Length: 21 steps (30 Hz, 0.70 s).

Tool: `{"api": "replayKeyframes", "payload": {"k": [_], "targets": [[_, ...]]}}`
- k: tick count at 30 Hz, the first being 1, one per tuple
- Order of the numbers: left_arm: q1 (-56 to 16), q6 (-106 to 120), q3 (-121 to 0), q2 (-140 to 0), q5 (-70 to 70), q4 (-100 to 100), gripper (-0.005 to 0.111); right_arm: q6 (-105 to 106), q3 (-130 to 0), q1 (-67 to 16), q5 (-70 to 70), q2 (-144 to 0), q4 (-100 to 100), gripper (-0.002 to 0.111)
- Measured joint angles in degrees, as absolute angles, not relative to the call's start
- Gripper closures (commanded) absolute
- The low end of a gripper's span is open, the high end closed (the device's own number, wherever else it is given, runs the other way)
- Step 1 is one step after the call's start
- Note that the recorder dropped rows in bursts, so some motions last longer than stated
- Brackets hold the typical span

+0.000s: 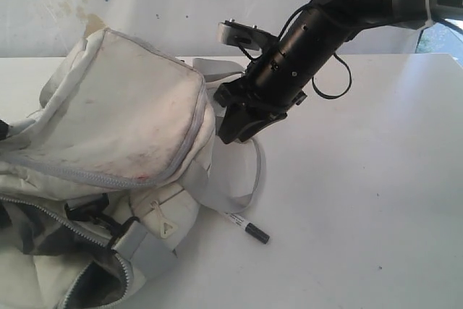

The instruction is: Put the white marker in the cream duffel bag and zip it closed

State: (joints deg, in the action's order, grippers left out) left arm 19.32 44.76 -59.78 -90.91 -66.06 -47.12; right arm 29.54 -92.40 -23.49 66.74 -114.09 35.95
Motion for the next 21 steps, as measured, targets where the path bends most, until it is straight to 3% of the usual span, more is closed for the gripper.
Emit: {"api": "replayKeyframes", "payload": {"k": [5, 12, 21], "targets": [[19.32, 41.86, -59.78, -93.60, -68.44, -46.35, 0.104, 29.54, -92.40, -23.49, 66.74, -114.09, 35.95, 0.075], [19.32, 40.85, -57.45, -94.84, -67.39, -45.59, 0.072, 29.54, -92.40, -23.49, 66.74, -114.09, 35.95, 0.075], [19.32, 39.39, -57.34, -94.84, -66.32, -47.68, 0.071, 29.54, -92.40, -23.49, 66.74, -114.09, 35.95, 0.075]]}}
